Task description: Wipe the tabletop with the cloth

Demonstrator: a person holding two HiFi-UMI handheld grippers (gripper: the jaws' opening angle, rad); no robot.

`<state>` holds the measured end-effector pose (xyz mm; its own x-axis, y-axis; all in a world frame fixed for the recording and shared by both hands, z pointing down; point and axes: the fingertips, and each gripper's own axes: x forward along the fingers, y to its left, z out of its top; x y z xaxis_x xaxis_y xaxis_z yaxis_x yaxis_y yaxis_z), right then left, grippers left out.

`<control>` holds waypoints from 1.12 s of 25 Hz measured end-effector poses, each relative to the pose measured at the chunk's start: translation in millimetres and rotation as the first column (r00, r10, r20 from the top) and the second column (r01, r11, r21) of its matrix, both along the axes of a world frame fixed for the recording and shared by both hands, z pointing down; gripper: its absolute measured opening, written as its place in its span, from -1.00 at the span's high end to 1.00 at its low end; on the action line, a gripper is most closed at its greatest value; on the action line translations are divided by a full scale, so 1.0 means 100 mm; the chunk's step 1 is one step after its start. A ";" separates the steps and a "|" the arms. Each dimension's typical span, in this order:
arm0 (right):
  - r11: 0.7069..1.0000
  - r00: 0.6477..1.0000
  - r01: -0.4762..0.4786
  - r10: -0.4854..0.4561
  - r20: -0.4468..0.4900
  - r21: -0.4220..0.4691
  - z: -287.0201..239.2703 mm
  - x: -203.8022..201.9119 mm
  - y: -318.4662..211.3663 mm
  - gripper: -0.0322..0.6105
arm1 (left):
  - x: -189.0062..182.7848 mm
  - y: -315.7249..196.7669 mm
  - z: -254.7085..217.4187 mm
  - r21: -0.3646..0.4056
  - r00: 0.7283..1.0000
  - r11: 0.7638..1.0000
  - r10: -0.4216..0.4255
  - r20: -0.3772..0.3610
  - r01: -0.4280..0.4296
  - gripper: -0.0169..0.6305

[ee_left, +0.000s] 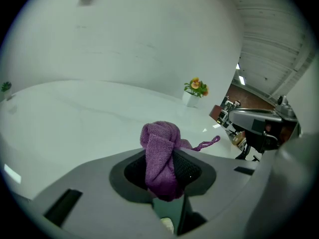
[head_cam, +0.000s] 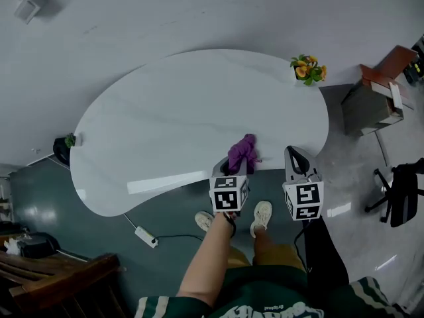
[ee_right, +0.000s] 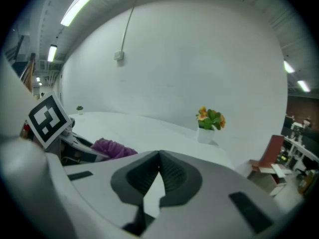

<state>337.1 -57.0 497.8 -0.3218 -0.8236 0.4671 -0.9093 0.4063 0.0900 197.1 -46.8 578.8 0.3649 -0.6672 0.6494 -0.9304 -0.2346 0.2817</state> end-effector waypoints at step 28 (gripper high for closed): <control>0.909 0.909 0.416 -0.415 0.026 -0.017 0.05 -4.75 0.83 0.89 | -4.72 1.44 -0.05 0.001 0.928 0.930 -0.368 0.058 0.368 0.60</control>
<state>-137.9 26.3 502.5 -0.6430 -0.6030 0.4722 -0.6594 0.7495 0.0591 -274.4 97.7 573.9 0.0577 -0.7412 0.6688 -0.9653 0.1296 0.2269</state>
